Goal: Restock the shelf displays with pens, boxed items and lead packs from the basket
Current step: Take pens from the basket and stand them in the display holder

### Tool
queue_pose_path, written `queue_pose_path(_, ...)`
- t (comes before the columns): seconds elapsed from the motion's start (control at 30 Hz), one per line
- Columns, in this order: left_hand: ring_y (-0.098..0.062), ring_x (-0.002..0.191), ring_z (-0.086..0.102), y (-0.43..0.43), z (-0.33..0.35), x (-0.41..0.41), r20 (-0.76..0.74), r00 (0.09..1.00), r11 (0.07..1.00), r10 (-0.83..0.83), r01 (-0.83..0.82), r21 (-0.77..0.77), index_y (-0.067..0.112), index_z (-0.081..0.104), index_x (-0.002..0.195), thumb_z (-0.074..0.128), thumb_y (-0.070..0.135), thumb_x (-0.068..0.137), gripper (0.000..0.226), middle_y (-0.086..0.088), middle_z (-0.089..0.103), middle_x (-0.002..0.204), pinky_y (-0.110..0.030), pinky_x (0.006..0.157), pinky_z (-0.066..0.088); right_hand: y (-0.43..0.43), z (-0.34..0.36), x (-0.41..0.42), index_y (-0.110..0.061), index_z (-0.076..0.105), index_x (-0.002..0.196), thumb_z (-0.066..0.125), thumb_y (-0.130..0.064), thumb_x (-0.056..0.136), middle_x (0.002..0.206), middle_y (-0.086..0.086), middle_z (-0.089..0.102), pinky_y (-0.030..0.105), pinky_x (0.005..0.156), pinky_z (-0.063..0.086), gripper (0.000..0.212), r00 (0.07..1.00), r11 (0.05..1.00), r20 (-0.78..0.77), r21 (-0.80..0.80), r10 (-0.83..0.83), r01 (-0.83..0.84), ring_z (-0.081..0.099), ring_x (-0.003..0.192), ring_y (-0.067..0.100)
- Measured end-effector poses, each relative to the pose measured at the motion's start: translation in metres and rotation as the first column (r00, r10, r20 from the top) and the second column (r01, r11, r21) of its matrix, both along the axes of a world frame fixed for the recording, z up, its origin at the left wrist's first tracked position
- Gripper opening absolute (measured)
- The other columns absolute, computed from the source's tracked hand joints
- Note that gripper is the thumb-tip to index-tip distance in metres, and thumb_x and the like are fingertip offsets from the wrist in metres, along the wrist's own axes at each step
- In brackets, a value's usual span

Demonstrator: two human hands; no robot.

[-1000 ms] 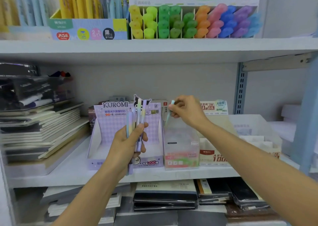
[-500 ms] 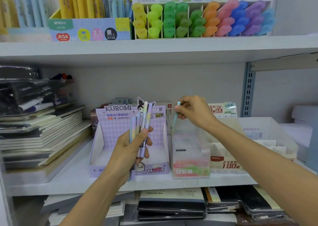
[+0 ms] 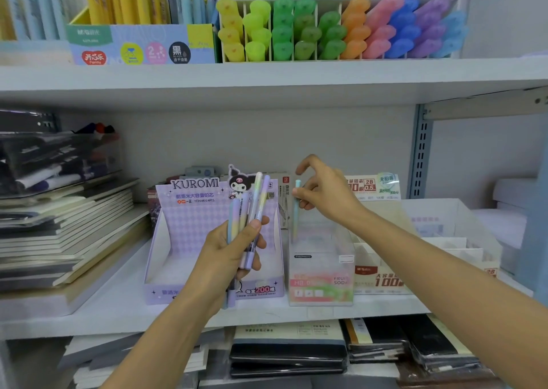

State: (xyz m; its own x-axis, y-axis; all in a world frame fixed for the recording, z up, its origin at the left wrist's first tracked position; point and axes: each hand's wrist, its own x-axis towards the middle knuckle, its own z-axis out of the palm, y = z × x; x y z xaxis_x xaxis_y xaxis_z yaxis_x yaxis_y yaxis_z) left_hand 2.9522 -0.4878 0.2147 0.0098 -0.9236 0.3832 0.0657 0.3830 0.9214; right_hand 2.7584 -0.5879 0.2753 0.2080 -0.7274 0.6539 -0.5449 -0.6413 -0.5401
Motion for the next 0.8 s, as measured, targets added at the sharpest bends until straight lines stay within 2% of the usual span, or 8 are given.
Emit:
queue_pose_path(0.2,-0.012,0.047,0.051,0.003,0.002,0.001,0.0,1.0,1.0,-0.016,0.016,0.007,0.024,0.075,0.101,0.064,0.042,0.081,0.029,-0.001,0.062,0.071,-0.02,0.04,0.034,0.0,-0.005,0.007,-0.012,0.064,0.081,0.07,-0.01,0.087,0.068,0.004,0.068,0.033,0.059,0.059,0.009,0.996,0.997,-0.039,-0.023,-0.076,0.075,0.068,0.053,0.015)
queue_pose_path(0.27,-0.012,0.045,0.049,0.004,0.003,0.0,-0.003,1.0,1.0,-0.007,0.007,0.008,0.02,0.074,0.103,0.066,0.041,0.079,0.033,0.0,0.062,0.07,-0.02,0.04,0.034,0.003,-0.005,0.008,-0.009,0.07,0.088,0.068,-0.011,0.089,0.07,0.003,0.068,0.031,0.058,0.059,0.003,0.989,0.996,-0.121,0.003,-0.087,0.088,0.067,0.054,0.016)
queue_pose_path(0.33,-0.011,0.044,0.047,0.006,0.003,-0.002,-0.006,1.0,1.0,0.005,-0.005,0.009,0.014,0.072,0.104,0.067,0.041,0.077,0.039,0.002,0.061,0.067,-0.02,0.039,0.034,0.007,-0.001,0.009,-0.006,0.072,0.1,0.066,-0.016,0.091,0.074,0.005,0.069,0.028,0.057,0.057,0.014,0.99,0.995,-0.107,0.007,-0.094,0.095,0.067,0.057,0.018)
queue_pose_path(0.4,-0.011,0.043,0.047,0.008,0.004,-0.003,-0.008,1.0,1.0,0.003,-0.003,0.006,0.008,0.07,0.103,0.068,0.041,0.075,0.043,0.002,0.062,0.066,-0.02,0.039,0.035,0.016,0.005,0.006,-0.006,0.069,0.108,0.064,-0.023,0.093,0.082,0.008,0.071,0.026,0.056,0.055,0.024,0.994,0.996,0.109,0.081,0.02,-0.029,0.068,0.06,0.019)
queue_pose_path(0.47,-0.011,0.043,0.047,0.009,0.004,-0.005,0.006,1.0,1.0,-0.007,0.007,0.003,0.007,0.07,0.097,0.07,0.042,0.074,0.042,-0.001,0.065,0.068,-0.02,0.04,0.036,0.03,0.01,0.003,-0.007,0.068,0.108,0.066,-0.03,0.091,0.089,0.012,0.072,0.025,0.057,0.054,0.028,0.907,0.919,0.359,0.232,0.222,-0.317,0.068,0.065,0.018)
queue_pose_path(0.53,-0.011,0.043,0.047,0.011,0.004,-0.009,0.026,0.999,1.0,-0.019,0.019,0.007,0.008,0.07,0.094,0.071,0.044,0.071,0.043,-0.001,0.064,0.066,-0.021,0.04,0.036,0.042,0.011,0.003,-0.007,0.07,0.102,0.068,-0.025,0.089,0.083,0.008,0.074,0.022,0.061,0.055,0.022,0.842,0.82,0.423,0.309,0.335,-0.481,0.069,0.067,0.016)
queue_pose_path(0.67,-0.011,0.039,0.037,0.014,0.004,-0.011,-0.031,0.999,0.999,-0.043,0.044,0.02,0.01,0.073,0.091,0.076,0.048,0.065,0.046,0.004,0.055,0.056,-0.019,0.038,0.029,0.054,0.014,-0.005,-0.001,0.067,0.093,0.065,-0.004,0.089,0.069,0.006,0.071,0.02,0.062,0.057,0.006,0.75,0.826,0.579,0.217,0.32,-0.52,0.067,0.059,0.012)
queue_pose_path(0.8,-0.009,0.037,0.033,0.016,0.006,-0.006,-0.206,0.978,0.999,0.038,-0.032,0.034,0.014,0.072,0.087,0.082,0.042,0.051,0.047,0.002,0.048,0.054,-0.017,0.036,0.025,0.067,0.013,-0.031,0.002,0.064,0.093,0.069,-0.008,0.083,0.076,0.011,0.073,0.021,0.064,0.058,0.014,0.705,0.806,0.647,0.232,0.291,-0.545,0.07,0.065,0.016)
